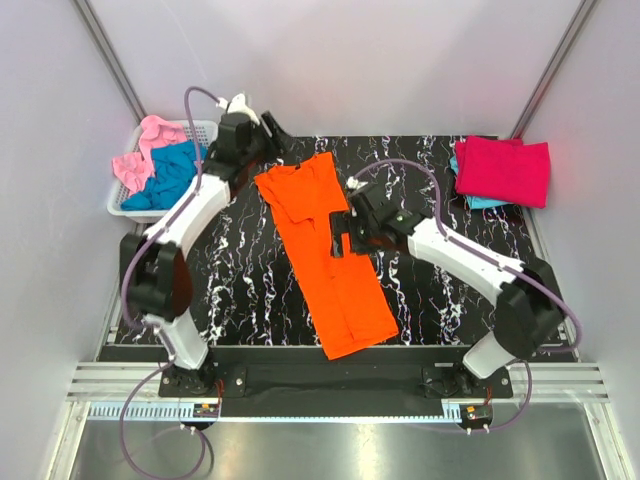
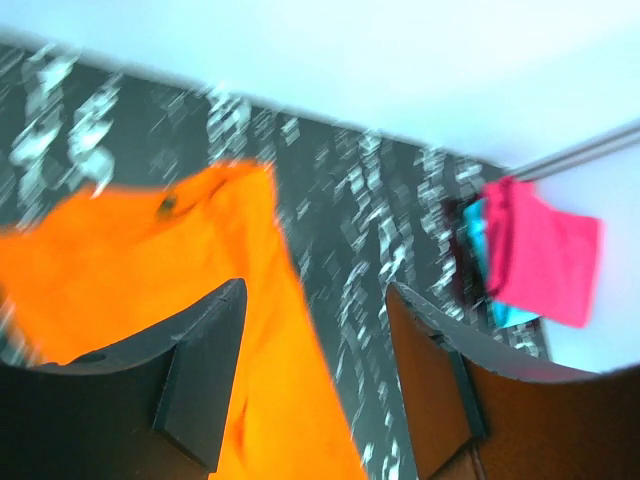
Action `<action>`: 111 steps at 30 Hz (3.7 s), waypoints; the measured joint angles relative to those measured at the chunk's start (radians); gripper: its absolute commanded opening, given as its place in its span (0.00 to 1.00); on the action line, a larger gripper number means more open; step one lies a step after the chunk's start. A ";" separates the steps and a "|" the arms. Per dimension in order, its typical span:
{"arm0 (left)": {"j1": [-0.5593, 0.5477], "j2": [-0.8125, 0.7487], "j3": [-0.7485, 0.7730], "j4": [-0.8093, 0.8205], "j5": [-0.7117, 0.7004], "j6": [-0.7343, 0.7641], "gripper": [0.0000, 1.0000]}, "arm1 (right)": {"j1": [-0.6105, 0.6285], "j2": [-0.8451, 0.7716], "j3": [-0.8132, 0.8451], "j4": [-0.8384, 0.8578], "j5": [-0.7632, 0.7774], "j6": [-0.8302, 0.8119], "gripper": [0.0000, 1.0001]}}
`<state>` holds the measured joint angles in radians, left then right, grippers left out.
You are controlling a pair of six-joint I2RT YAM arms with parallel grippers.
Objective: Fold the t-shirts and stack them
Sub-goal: Fold the tshirt
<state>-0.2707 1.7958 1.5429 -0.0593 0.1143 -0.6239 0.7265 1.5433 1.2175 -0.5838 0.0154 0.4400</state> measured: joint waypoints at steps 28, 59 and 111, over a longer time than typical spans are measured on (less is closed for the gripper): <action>-0.289 -0.320 -0.564 -0.304 0.128 -0.082 0.62 | -0.296 0.977 1.045 0.031 -0.678 -0.261 0.82; -0.509 0.008 -0.410 -0.467 -0.195 -0.099 0.63 | -0.357 1.220 1.289 0.073 -0.779 -0.175 0.82; -0.474 -0.829 -0.975 -0.492 -0.369 -0.325 0.65 | -0.225 0.050 -0.113 0.294 -0.246 -0.092 0.85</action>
<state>-0.7448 0.9665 0.5682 -0.5510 -0.2543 -0.9493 0.5011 1.5932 1.1046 -0.2901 -0.2310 0.3481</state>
